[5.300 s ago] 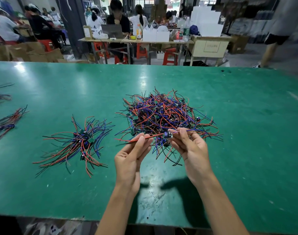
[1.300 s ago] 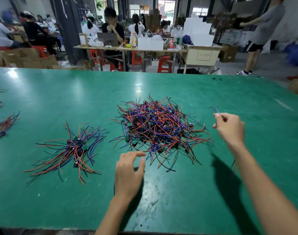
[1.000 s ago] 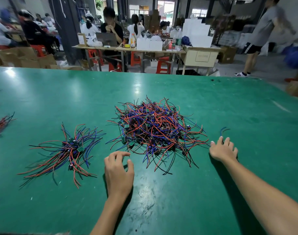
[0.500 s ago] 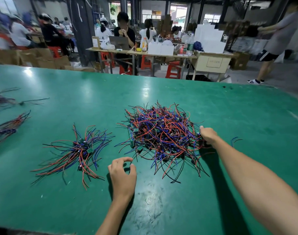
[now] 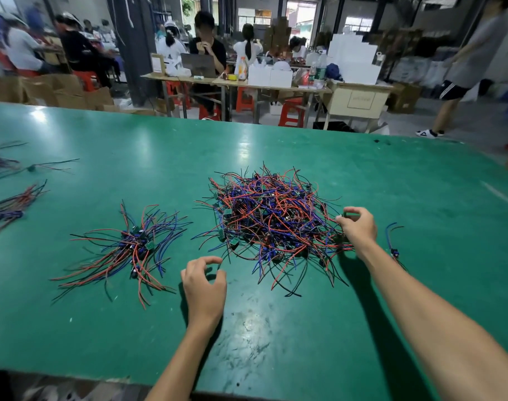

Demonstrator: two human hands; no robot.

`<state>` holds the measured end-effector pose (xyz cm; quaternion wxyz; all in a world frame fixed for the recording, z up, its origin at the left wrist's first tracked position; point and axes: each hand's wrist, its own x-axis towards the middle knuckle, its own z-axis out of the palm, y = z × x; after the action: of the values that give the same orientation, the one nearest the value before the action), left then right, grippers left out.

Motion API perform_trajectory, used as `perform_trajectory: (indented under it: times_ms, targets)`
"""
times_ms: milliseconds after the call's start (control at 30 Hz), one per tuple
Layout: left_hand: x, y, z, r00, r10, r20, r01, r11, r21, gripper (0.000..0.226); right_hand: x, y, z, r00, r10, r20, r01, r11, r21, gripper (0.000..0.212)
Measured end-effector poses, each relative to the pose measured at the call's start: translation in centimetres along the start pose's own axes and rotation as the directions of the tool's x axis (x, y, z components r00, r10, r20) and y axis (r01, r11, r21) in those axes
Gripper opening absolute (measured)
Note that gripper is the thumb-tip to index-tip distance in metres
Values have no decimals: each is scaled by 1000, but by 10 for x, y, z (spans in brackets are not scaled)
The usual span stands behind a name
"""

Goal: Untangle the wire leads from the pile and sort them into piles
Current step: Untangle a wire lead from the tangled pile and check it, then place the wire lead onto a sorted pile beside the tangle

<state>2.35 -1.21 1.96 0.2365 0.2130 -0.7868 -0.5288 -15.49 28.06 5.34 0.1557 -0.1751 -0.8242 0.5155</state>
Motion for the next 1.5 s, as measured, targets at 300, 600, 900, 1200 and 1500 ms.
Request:
perform_trajectory:
  times_ms: [300, 600, 900, 1200, 1500]
  targets:
    - [-13, 10, 1, 959, 280, 50, -283, 958, 45, 24, -69, -40, -52, 962, -107, 250, -106, 702, 705, 25]
    - [-52, 95, 42, 816, 174, 551, 158, 851, -501, 23, -166, -42, -21, 902, -289, 321, -96, 590, 801, 32]
    - [-51, 51, 27, 863, 65, 502, 270, 780, -565, 8, -207, -6, 1, 881, -270, 390, -99, 699, 708, 44]
    - [-47, 23, 28, 887, -78, 455, 350, 756, -554, 11, -216, 5, 13, 936, -116, 332, -159, 703, 693, 42]
    - [-49, 19, 22, 859, -34, 512, 372, 728, -575, 21, -217, 15, 13, 958, -38, 283, -197, 629, 752, 45]
